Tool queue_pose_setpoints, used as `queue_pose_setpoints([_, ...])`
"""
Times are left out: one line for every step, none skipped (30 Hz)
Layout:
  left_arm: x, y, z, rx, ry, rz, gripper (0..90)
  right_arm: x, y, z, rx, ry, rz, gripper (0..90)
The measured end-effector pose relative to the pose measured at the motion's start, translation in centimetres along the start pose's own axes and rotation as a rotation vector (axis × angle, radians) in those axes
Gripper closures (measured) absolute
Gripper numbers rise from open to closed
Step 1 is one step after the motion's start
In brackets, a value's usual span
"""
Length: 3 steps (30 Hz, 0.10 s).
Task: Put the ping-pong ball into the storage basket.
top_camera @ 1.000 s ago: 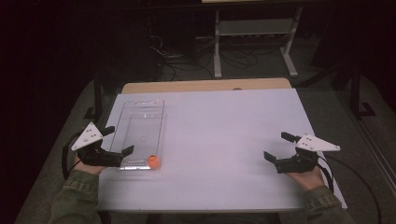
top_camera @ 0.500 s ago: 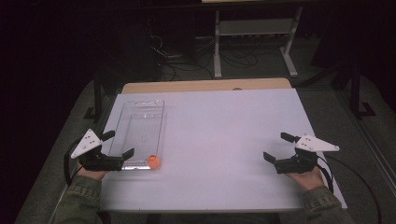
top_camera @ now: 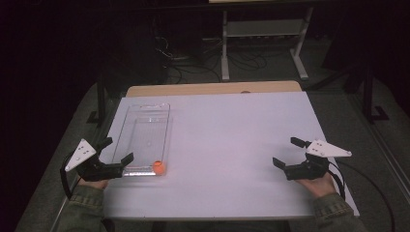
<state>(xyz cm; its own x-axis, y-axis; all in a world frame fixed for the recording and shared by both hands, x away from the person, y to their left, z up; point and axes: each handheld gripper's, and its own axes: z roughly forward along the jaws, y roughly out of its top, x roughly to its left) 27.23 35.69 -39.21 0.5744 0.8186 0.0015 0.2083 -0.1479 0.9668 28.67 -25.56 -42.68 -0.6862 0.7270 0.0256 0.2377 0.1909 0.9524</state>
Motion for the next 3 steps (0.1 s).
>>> queue_pose_setpoints([-0.05,-0.19,-0.07,-0.003,0.005,-0.003,0.0,0.0,0.0,0.01,0.0,0.0,0.0,0.0])
queue_pose_setpoints([-0.05,-0.35,-0.16,-0.003,0.009,0.002,0.0,0.0,-0.01,0.02,0.0,0.001,-0.001,0.0])
queue_pose_setpoints([-0.07,-0.45,-0.25,-0.007,0.019,0.003,0.0,0.01,-0.01,0.03,0.001,0.001,-0.002,0.0])
